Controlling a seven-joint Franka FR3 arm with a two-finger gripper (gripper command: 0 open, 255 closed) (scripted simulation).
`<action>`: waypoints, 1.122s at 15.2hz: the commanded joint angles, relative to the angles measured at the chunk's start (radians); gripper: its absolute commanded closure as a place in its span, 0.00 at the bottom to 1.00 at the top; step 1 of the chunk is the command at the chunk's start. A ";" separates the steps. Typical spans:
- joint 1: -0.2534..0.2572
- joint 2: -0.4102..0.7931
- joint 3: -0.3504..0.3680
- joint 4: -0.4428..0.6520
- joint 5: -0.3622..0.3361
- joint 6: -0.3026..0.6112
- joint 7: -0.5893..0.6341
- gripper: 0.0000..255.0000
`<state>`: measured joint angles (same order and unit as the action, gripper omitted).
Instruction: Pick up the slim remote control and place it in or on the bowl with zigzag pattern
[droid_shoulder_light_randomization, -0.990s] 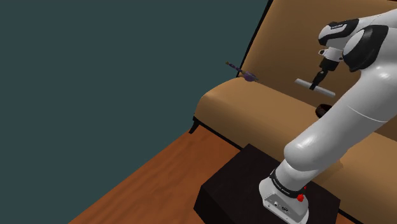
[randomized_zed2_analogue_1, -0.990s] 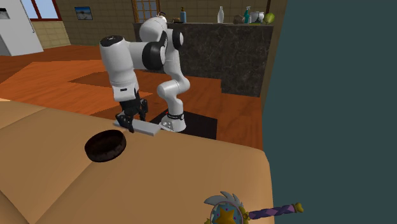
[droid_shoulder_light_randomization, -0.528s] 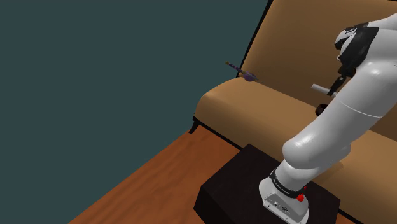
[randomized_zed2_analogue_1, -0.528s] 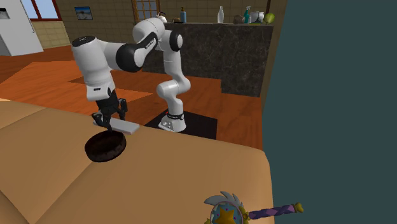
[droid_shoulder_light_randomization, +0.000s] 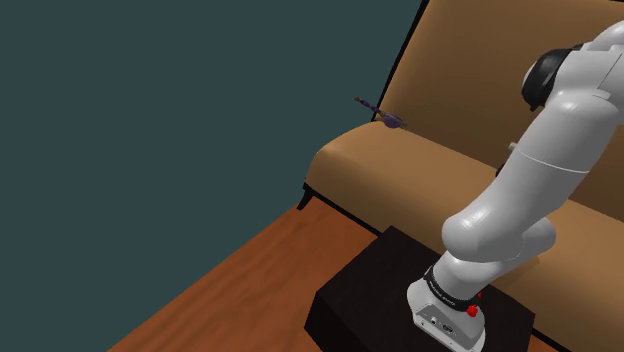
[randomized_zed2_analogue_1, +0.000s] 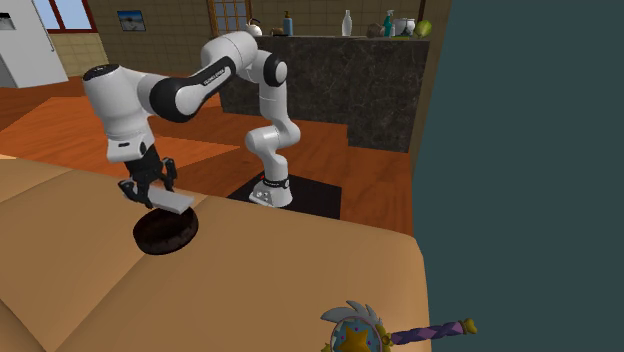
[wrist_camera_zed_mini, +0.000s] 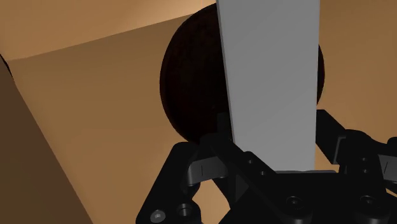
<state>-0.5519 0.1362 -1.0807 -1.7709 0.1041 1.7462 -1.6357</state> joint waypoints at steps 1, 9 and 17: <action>0.000 0.002 0.001 -0.029 0.002 0.030 -0.003 1.00; -0.011 0.035 0.010 -0.113 0.035 0.130 -0.026 1.00; -0.012 0.038 0.011 -0.117 0.038 0.135 -0.027 1.00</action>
<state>-0.5640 0.1741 -1.0697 -1.8884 0.1419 1.8814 -1.6631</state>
